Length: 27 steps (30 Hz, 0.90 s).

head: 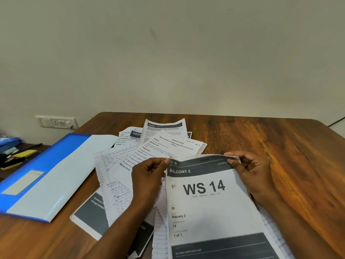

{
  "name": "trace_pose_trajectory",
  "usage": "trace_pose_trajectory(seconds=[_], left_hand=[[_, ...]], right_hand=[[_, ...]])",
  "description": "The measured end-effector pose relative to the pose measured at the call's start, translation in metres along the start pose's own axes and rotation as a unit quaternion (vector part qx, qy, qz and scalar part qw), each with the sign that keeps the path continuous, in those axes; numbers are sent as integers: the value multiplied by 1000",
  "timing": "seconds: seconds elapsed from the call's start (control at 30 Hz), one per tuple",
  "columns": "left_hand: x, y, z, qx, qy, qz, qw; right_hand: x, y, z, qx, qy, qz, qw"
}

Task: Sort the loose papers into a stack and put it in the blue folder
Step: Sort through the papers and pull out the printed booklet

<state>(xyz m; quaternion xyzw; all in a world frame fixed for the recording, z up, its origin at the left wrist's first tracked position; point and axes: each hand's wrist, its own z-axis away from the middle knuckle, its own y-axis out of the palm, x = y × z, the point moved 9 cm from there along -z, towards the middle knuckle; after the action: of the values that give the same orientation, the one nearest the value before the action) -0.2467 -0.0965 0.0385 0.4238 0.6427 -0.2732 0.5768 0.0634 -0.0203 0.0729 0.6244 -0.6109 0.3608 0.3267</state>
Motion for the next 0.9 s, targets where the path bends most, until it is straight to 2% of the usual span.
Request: trace_pose_trajectory(seconds=[0.1, 0.33, 0.5, 0.9], left_hand=[[-1, -1, 0, -3, 15, -23, 1000], [14, -10, -9, -32, -22, -14, 999], [15, -7, -8, -18, -56, 14, 998], [5, 4, -3, 35, -64, 44, 996]], right_hand=[[3, 1, 1, 0, -6, 0, 1000], [2, 0, 1, -5, 0, -8, 1000], [4, -6, -3, -17, -5, -1, 1000], [-8, -12, -5, -26, 36, -54, 998]])
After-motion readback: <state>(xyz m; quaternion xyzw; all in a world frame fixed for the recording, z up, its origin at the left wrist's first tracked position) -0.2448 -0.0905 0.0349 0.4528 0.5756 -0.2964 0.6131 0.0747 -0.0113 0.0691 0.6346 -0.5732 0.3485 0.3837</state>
